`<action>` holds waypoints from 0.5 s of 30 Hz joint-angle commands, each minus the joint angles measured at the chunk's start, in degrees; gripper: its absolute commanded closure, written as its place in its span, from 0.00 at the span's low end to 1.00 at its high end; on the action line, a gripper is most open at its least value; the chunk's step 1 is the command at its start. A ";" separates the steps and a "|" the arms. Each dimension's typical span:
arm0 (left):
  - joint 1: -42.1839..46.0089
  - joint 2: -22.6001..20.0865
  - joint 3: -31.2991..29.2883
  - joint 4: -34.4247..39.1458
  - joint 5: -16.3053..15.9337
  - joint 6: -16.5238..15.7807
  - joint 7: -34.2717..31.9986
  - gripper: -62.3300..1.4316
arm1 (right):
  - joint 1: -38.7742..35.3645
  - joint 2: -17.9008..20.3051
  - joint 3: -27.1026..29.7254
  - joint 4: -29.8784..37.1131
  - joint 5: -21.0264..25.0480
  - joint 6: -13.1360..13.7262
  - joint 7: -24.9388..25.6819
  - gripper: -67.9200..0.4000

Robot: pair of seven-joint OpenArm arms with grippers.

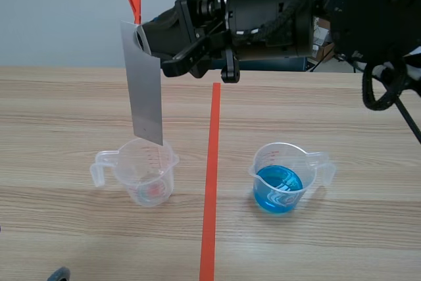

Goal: Do the redox reaction experiment. move the plate over the blue solution

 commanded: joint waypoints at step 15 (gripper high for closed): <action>0.59 -0.57 -0.15 0.42 -0.15 0.11 -1.25 0.00 | 1.64 16.48 1.97 2.08 6.62 8.39 8.00 0.99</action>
